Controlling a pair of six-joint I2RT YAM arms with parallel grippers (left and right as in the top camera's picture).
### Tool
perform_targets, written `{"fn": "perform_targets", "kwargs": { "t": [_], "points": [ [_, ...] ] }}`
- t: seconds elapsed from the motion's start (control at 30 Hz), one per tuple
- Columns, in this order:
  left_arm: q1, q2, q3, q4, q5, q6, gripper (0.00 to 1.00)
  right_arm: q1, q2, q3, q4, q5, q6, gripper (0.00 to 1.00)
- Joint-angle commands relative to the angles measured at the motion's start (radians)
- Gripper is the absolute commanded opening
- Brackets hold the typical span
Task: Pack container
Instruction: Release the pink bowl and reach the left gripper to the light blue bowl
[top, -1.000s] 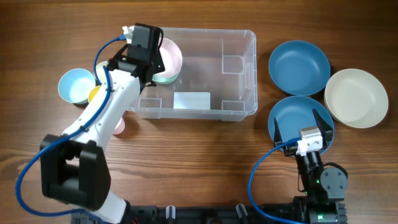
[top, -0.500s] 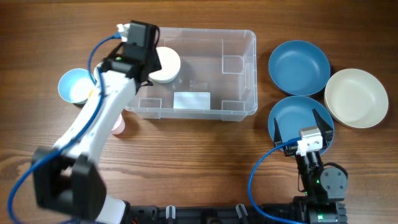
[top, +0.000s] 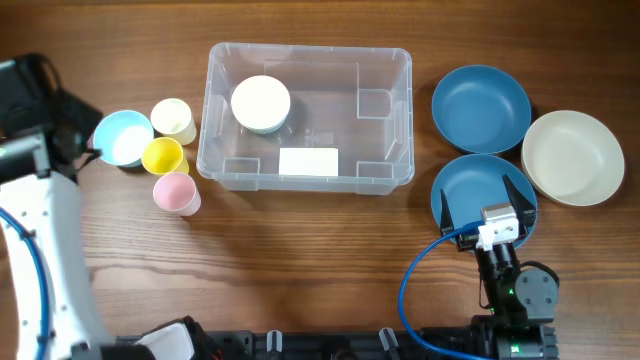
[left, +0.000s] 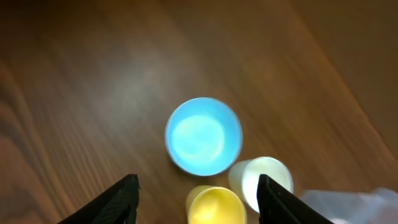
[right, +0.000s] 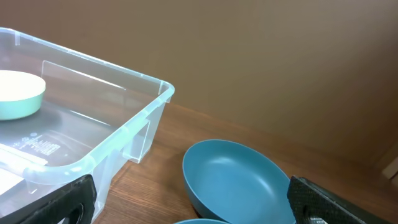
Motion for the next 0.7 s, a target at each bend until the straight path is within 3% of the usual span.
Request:
{"fn": "perform_targets", "kwargs": {
  "t": [0.0,0.3,0.67],
  "points": [
    [0.1,0.122,-0.044,-0.005,0.145,-0.063,0.63,0.005,0.0,-0.001,0.002,-0.017,-0.008,1.0],
    [0.133,0.421,-0.044,0.068,0.173,-0.047,0.6,0.005,0.0,-0.001,0.002,-0.017,-0.008,1.0],
    [0.132,0.538,-0.044,0.21,0.211,0.084,0.5,0.005,0.0,-0.001,0.002,-0.017,-0.008,1.0]
  ]
}}
